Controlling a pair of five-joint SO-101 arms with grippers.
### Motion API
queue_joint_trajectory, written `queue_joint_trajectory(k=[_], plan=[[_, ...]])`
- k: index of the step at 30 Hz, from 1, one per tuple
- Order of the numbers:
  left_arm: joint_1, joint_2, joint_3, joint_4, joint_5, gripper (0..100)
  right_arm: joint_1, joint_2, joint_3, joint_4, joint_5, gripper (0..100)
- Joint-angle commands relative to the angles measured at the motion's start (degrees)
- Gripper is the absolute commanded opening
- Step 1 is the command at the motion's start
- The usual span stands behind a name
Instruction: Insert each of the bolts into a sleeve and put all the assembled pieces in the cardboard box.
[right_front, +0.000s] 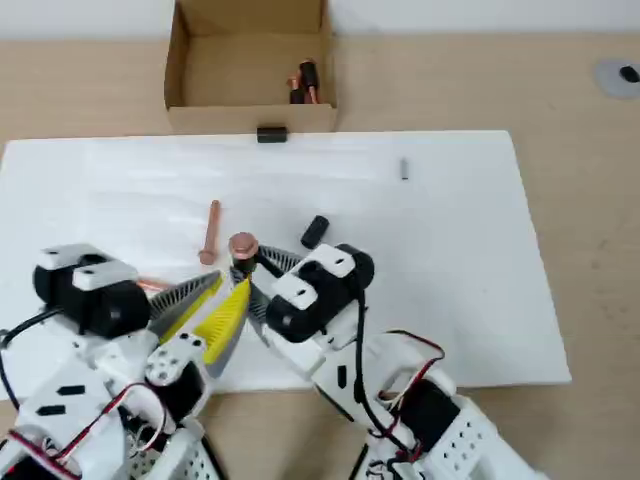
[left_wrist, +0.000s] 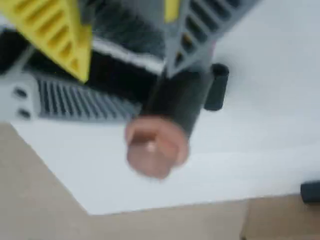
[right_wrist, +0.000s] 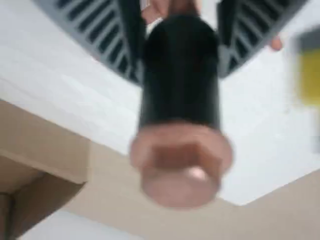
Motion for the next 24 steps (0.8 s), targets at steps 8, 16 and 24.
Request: queue_joint_trajectory(k=[8, 16, 24], plan=[[-19.3, 32.2, -27.6, 21.4, -0.6, 12, 18.1, 21.5, -24.9, 1.9, -0.7, 0.9], [-36.7, 48.4, -32.0, 22.0, -0.6, 11, 25.1, 57.5, -58.2, 2.1, -0.7, 0.9], [-37.3, 48.4, -31.2, 20.7, -3.3, 1, 28.9, 93.3, -88.1, 1.8, -0.7, 0.9]])
